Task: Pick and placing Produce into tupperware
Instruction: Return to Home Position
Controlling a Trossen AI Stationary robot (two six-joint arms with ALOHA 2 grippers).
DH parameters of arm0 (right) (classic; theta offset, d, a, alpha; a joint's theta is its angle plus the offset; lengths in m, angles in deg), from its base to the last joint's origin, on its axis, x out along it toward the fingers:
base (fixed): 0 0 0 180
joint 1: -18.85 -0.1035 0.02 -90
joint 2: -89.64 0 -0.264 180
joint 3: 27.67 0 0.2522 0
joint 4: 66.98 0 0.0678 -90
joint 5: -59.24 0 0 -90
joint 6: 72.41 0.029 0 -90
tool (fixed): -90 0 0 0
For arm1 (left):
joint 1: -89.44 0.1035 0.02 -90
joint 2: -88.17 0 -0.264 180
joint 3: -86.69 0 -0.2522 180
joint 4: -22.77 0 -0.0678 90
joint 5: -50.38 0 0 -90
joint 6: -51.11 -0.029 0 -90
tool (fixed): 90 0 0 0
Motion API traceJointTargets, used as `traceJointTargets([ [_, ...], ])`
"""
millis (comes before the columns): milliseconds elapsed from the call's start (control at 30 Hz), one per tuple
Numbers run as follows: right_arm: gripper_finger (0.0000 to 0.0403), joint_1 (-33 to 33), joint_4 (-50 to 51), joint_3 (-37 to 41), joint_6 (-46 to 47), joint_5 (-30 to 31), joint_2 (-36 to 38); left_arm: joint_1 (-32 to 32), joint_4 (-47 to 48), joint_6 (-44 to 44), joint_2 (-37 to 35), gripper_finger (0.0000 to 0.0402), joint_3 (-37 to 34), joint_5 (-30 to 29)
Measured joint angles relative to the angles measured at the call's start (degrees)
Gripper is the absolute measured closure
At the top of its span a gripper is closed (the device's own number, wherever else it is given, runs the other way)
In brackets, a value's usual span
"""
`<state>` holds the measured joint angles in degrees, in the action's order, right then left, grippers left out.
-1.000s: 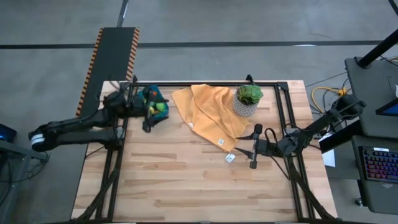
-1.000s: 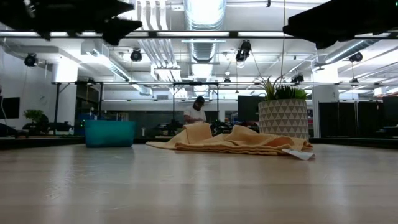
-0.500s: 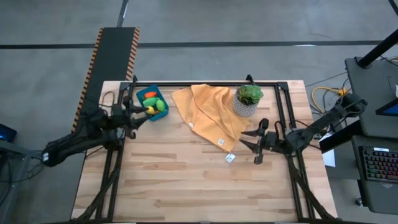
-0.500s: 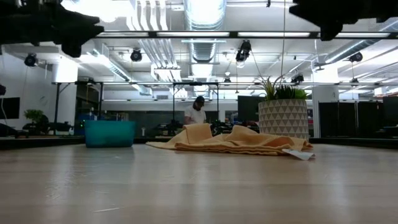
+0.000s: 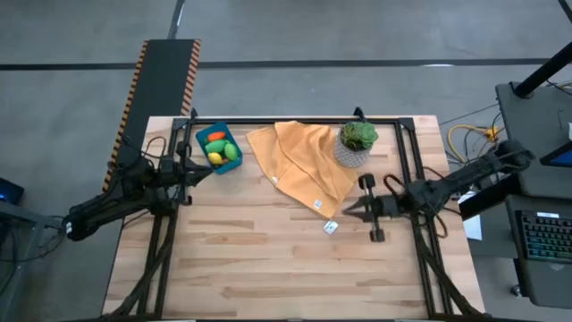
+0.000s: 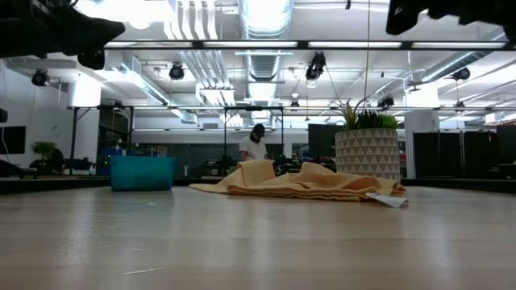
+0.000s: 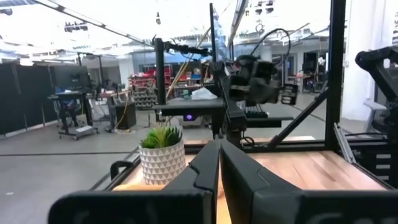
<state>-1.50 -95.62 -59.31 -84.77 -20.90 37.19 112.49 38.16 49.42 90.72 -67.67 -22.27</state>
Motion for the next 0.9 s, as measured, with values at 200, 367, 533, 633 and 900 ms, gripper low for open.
traceJointTargets([
  [200,0.0395,11.8,6.3,0.3,3.5,-9.0,5.0,0.0,2.0,-0.6,-1.1,0.0401,0.3,-0.1],
  [367,0.0395,13.6,10.4,2.7,4.6,-10.3,10.1,0.0,5.5,-1.9,-1.1,0.0401,0.3,-1.9],
  [533,0.0395,11.9,9.3,9.1,4.6,-9.7,17.1,0.0,6.7,-2.1,-1.1,0.0401,0.2,-2.6],
  [633,0.0395,11.2,8.7,13.6,5.4,-9.6,21.8,0.0,7.1,-2.1,-1.1,0.0402,0.3,-3.5],
  [900,0.0395,11.4,11.7,17.4,2.6,-7.9,32.1,0.0,6.8,-2.1,-1.1,0.0402,0.2,-4.1],
])
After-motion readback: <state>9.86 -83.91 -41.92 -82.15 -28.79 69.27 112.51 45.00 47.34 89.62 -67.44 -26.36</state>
